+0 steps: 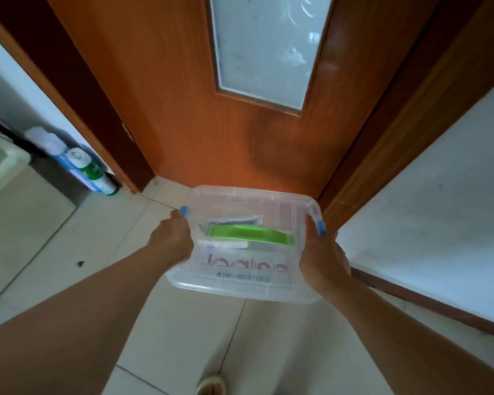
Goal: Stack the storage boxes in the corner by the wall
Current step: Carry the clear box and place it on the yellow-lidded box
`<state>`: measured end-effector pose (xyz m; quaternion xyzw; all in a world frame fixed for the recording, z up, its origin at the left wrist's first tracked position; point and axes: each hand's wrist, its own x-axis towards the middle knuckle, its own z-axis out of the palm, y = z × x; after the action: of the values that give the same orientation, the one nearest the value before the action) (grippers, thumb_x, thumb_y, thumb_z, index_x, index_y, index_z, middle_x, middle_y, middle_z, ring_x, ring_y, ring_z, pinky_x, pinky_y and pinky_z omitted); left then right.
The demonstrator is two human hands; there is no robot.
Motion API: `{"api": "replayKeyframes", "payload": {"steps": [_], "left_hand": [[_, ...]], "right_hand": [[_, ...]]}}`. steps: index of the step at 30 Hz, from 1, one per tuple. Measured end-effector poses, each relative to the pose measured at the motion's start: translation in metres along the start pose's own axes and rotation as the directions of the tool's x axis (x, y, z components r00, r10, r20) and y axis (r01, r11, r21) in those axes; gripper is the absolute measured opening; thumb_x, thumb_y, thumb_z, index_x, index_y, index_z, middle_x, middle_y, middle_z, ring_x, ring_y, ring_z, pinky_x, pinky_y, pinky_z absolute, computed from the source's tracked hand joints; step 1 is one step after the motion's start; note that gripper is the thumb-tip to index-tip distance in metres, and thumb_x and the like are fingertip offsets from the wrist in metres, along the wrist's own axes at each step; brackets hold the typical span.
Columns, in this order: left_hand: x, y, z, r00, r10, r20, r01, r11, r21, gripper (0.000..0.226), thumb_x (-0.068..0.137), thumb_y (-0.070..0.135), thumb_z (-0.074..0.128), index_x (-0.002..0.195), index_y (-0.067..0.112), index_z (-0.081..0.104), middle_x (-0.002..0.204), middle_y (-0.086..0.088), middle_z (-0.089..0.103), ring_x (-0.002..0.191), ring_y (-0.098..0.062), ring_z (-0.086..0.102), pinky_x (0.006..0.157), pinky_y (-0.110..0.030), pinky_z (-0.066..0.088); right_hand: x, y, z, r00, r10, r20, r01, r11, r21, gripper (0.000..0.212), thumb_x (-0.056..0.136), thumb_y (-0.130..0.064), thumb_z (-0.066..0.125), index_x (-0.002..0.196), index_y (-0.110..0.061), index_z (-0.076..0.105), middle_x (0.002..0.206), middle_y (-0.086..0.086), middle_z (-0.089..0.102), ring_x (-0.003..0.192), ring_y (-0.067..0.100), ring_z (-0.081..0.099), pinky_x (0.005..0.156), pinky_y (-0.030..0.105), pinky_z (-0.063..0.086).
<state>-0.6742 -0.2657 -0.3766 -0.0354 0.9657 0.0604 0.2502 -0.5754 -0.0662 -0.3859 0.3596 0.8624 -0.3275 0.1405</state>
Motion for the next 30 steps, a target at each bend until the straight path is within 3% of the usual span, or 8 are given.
{"api": "replayKeyframes", "payload": {"steps": [2, 5, 10, 14, 20, 23, 26, 30], "left_hand": [[-0.014, -0.011, -0.026, 0.999, -0.039, -0.012, 0.038, 0.999, -0.022, 0.047, 0.092, 0.004, 0.044, 0.137, 0.001, 0.03, 0.13, -0.02, 0.052, 0.118, -0.034, 0.054, 0.093, -0.038, 0.045], [-0.034, -0.035, -0.065, 0.996, -0.077, -0.046, 0.074, 0.995, -0.073, 0.044, 0.093, 0.007, 0.044, 0.135, 0.002, 0.032, 0.13, -0.019, 0.053, 0.117, -0.033, 0.055, 0.094, -0.037, 0.045], [-0.07, -0.079, -0.122, 0.984, -0.147, -0.097, 0.127, 0.974, -0.185, 0.036, 0.095, 0.007, 0.044, 0.129, 0.0, 0.038, 0.125, -0.018, 0.054, 0.113, -0.031, 0.056, 0.085, -0.034, 0.044], [-0.086, -0.121, -0.16, 0.974, -0.198, -0.107, 0.168, 0.957, -0.236, 0.039, 0.093, 0.007, 0.044, 0.13, -0.001, 0.039, 0.128, -0.019, 0.053, 0.116, -0.032, 0.055, 0.088, -0.034, 0.044], [-0.103, -0.194, -0.227, 0.952, -0.266, -0.152, 0.224, 0.943, -0.246, 0.042, 0.092, 0.004, 0.045, 0.133, -0.002, 0.038, 0.133, -0.019, 0.05, 0.123, -0.033, 0.051, 0.098, -0.035, 0.043], [-0.108, -0.234, -0.256, 0.943, -0.287, -0.171, 0.242, 0.939, -0.244, 0.04, 0.092, 0.002, 0.045, 0.131, -0.004, 0.039, 0.133, -0.02, 0.05, 0.123, -0.034, 0.051, 0.098, -0.035, 0.043], [-0.115, -0.278, -0.288, 0.921, -0.332, -0.205, 0.268, 0.92, -0.288, 0.039, 0.09, 0.002, 0.047, 0.129, -0.004, 0.041, 0.13, -0.021, 0.052, 0.12, -0.035, 0.053, 0.094, -0.036, 0.044], [-0.129, -0.331, -0.333, 0.876, -0.397, -0.275, 0.29, 0.888, -0.358, 0.038, 0.09, 0.004, 0.049, 0.127, -0.002, 0.043, 0.126, -0.019, 0.056, 0.114, -0.033, 0.056, 0.088, -0.035, 0.046]], "right_hand": [[-0.016, -0.022, -0.015, 0.998, -0.071, -0.001, 0.071, 0.997, -0.018, 0.058, 0.092, -0.061, 0.013, 0.135, -0.027, 0.031, 0.119, 0.003, 0.054, 0.097, 0.021, 0.057, 0.072, 0.03, 0.051], [-0.043, -0.068, -0.041, 0.984, -0.173, 0.027, 0.175, 0.978, -0.115, 0.066, 0.088, -0.06, 0.008, 0.142, -0.025, 0.024, 0.134, 0.009, 0.047, 0.115, 0.027, 0.054, 0.092, 0.044, 0.052], [-0.083, -0.129, -0.061, 0.937, -0.341, 0.077, 0.348, 0.889, -0.298, 0.052, 0.098, -0.049, 0.024, 0.144, -0.024, 0.019, 0.135, 0.013, 0.042, 0.115, 0.024, 0.053, 0.092, 0.039, 0.053], [-0.102, -0.176, -0.055, 0.903, -0.415, 0.114, 0.425, 0.821, -0.381, 0.054, 0.099, -0.046, 0.027, 0.147, -0.026, 0.014, 0.148, 0.017, 0.033, 0.132, 0.032, 0.041, 0.103, 0.045, 0.045], [-0.131, -0.266, -0.031, 0.844, -0.516, 0.145, 0.511, 0.693, -0.508, 0.062, 0.1, -0.029, 0.041, 0.151, -0.027, 0.004, 0.155, 0.017, 0.024, 0.142, 0.039, 0.022, 0.109, 0.051, 0.032], [-0.151, -0.309, -0.023, 0.81, -0.562, 0.165, 0.556, 0.649, -0.519, 0.062, 0.1, -0.03, 0.039, 0.151, -0.028, 0.003, 0.155, 0.018, 0.021, 0.141, 0.039, 0.027, 0.106, 0.049, 0.037], [-0.178, -0.359, -0.016, 0.759, -0.63, 0.164, 0.614, 0.608, -0.504, 0.06, 0.101, -0.024, 0.037, 0.151, -0.026, 0.005, 0.15, 0.019, 0.028, 0.129, 0.034, 0.045, 0.096, 0.042, 0.05], [-0.218, -0.426, -0.006, 0.71, -0.686, 0.162, 0.668, 0.581, -0.465, 0.057, 0.1, -0.011, 0.033, 0.151, -0.024, 0.011, 0.14, 0.019, 0.036, 0.116, 0.03, 0.051, 0.08, 0.032, 0.051]]}}
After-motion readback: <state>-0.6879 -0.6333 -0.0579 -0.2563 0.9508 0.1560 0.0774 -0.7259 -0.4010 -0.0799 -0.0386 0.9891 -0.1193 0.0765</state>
